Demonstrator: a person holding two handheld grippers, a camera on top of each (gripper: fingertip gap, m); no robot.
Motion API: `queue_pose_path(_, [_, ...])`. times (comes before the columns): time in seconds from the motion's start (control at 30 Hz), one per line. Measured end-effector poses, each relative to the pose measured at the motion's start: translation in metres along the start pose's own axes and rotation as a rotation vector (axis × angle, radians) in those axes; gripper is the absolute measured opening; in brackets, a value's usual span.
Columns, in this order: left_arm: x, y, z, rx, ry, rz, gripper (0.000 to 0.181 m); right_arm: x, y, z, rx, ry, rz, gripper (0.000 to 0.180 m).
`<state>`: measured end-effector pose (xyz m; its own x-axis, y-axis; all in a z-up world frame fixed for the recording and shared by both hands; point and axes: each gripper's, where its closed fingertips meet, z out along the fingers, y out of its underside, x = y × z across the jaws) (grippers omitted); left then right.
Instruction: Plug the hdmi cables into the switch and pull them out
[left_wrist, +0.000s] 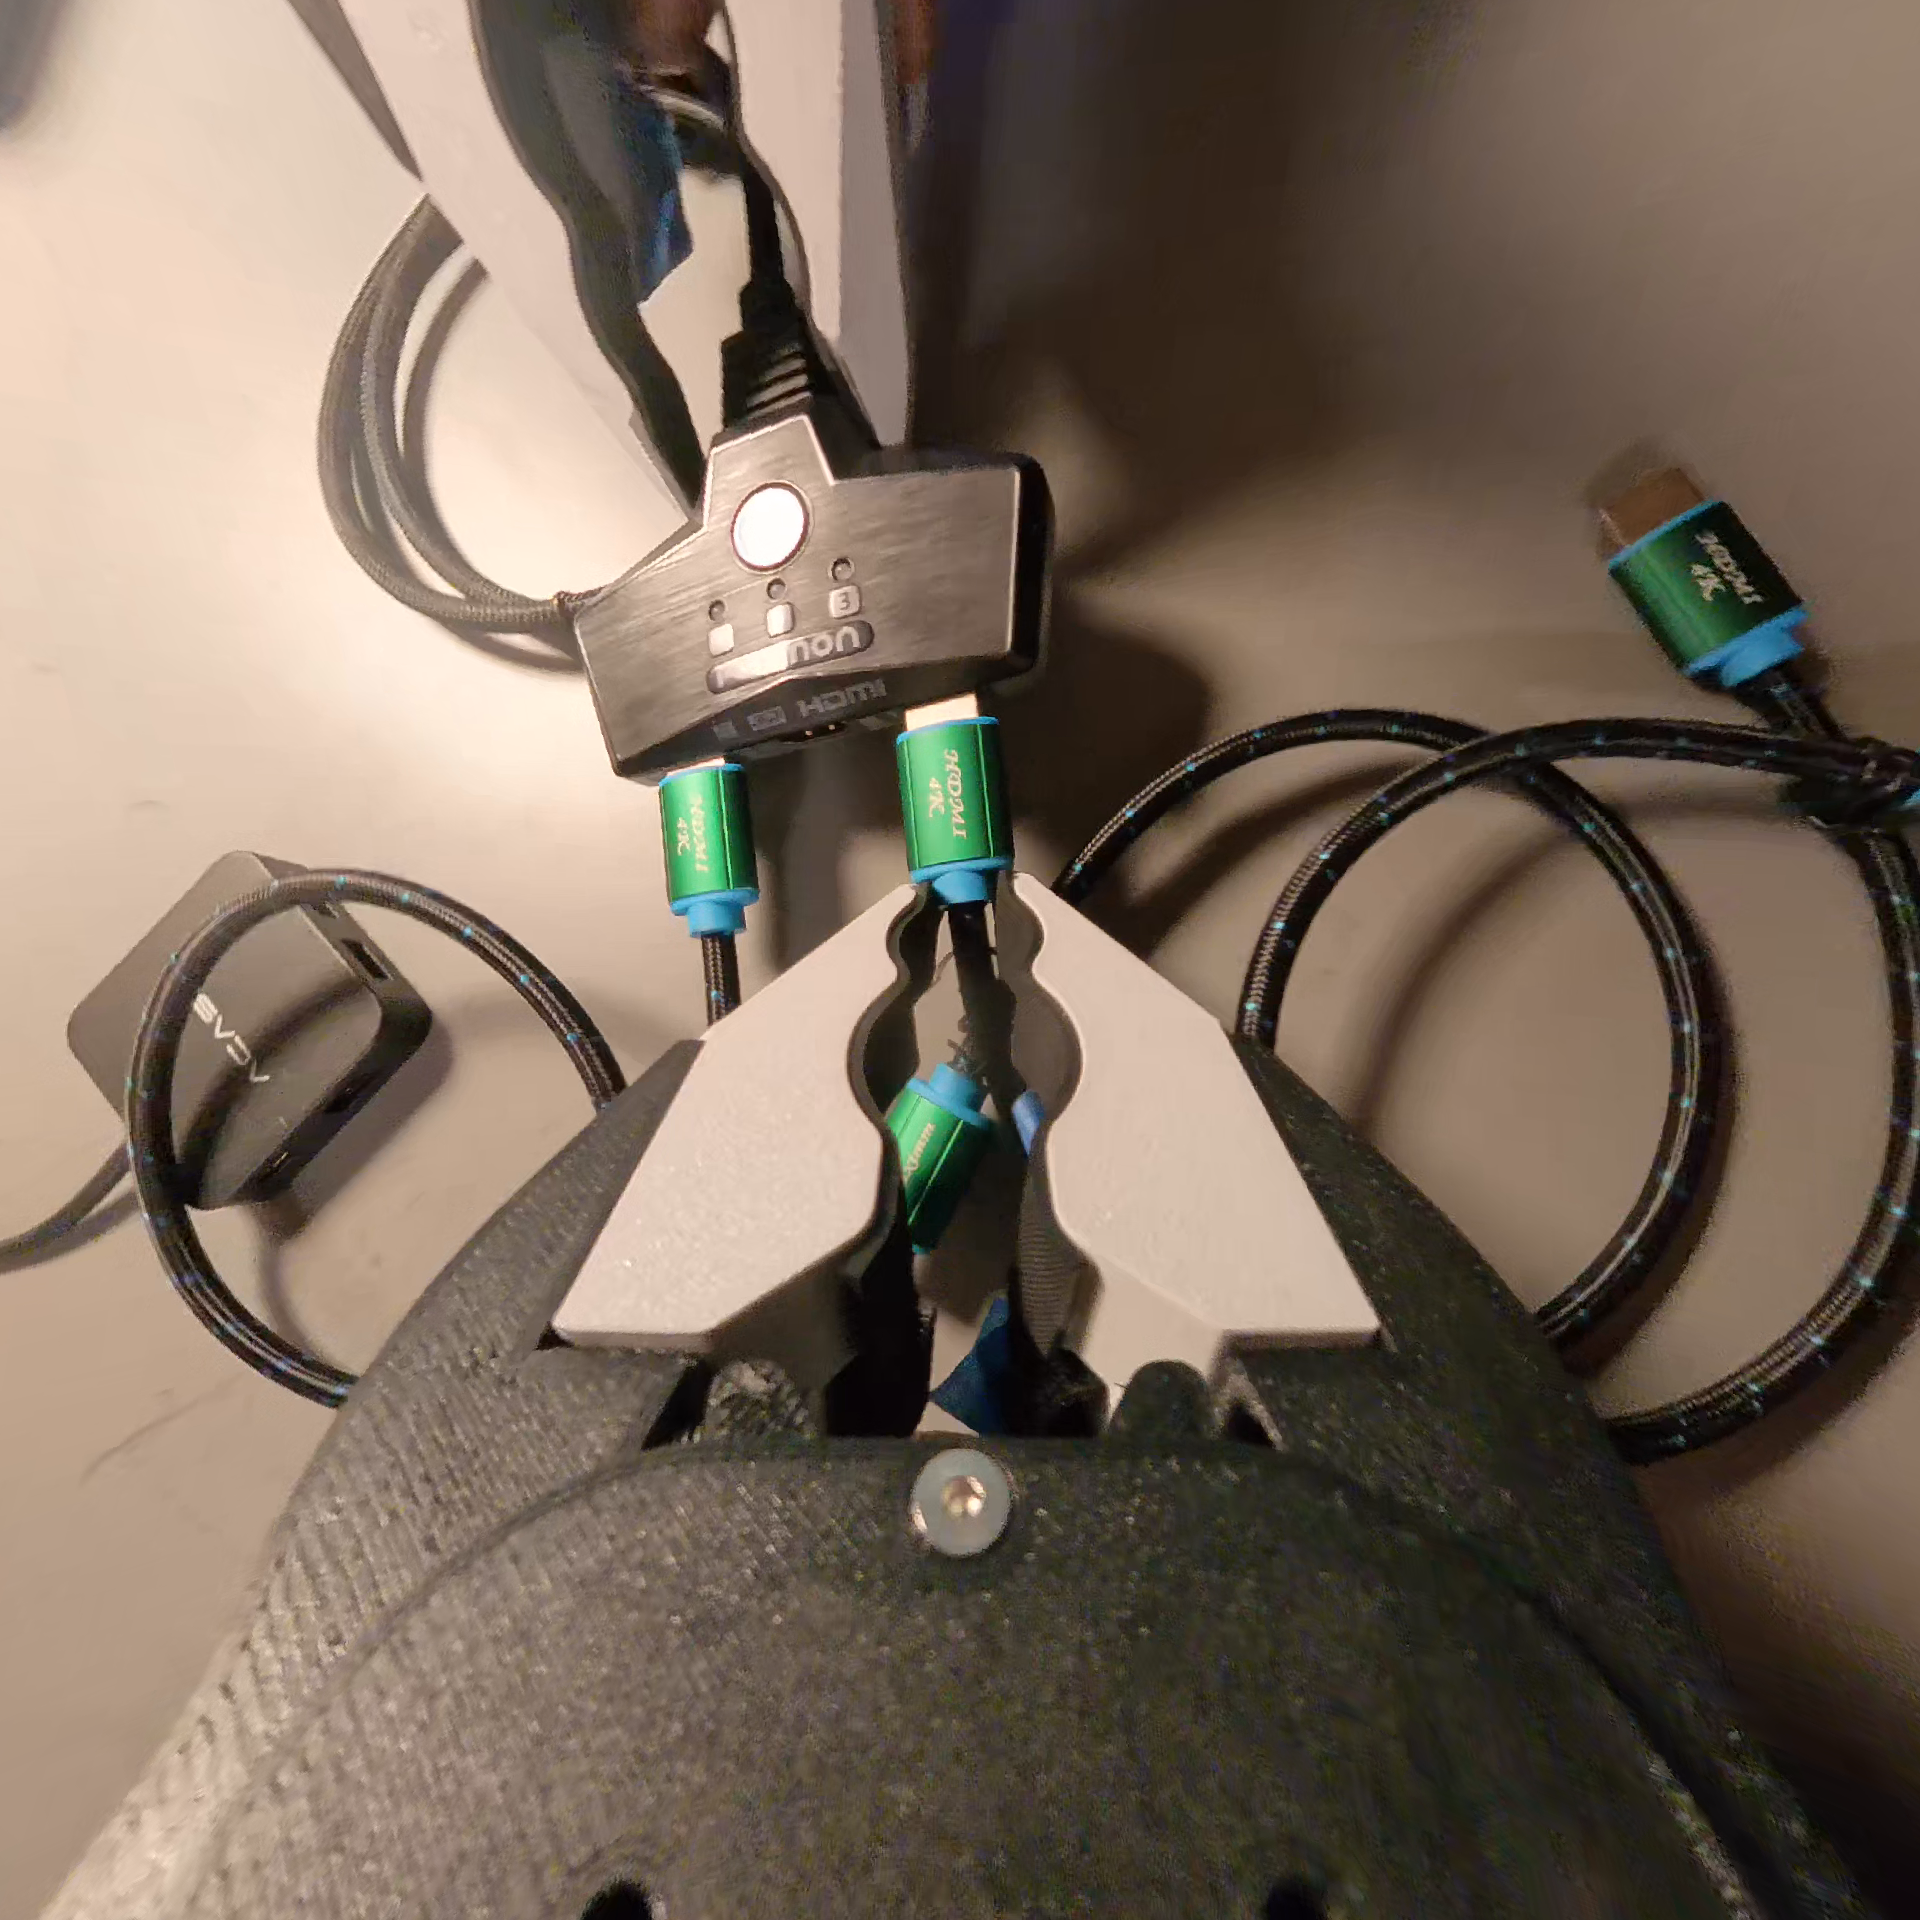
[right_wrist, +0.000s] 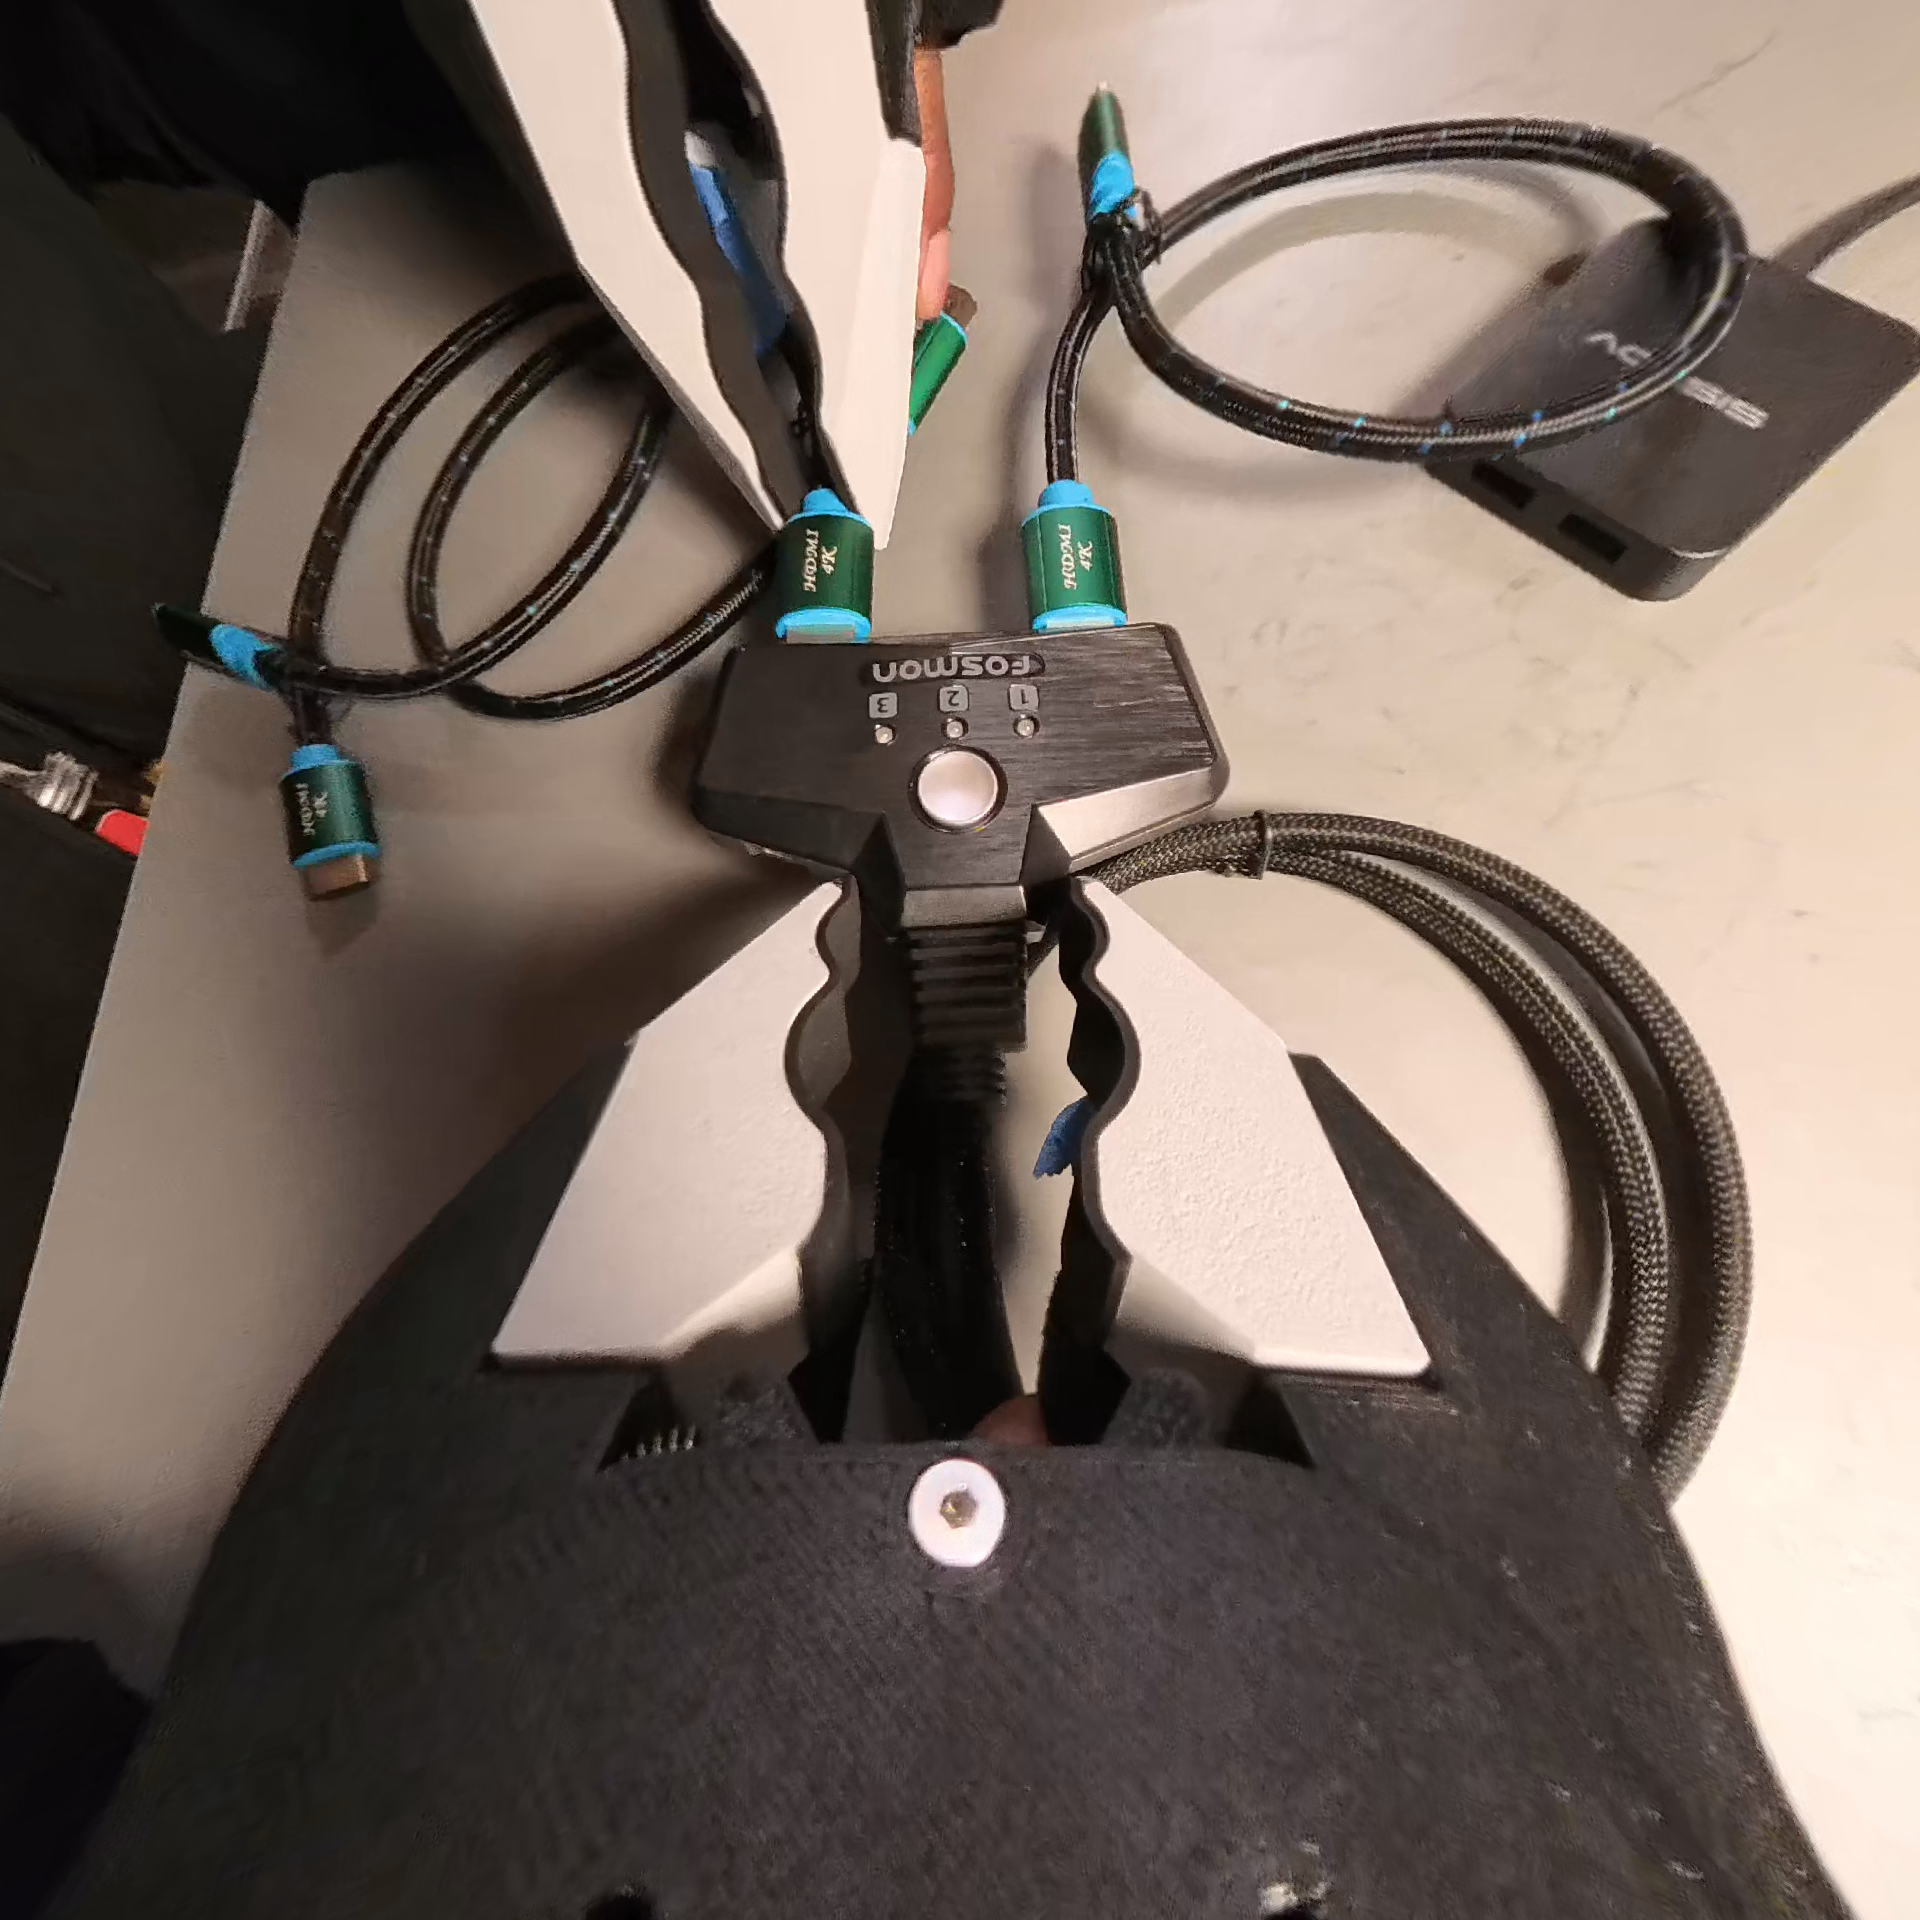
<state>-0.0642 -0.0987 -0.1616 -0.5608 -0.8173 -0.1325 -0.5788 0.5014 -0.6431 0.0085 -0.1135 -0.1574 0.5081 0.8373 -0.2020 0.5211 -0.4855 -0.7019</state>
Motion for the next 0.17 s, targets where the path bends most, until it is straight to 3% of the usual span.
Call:
queue_pose_path(0.03, [-0.0024,0.0005,0.0008,0.007,-0.007,-0.018,0.008,0.0012,0.0003,0.0,-0.003,0.013,0.007,0.039])
queue_pose_path(0.17, [-0.0068,0.0031,0.0038,0.022,-0.011,-0.049,0.009,0.0038,0.002,-0.0004,-0.001,0.045,0.014,0.04])
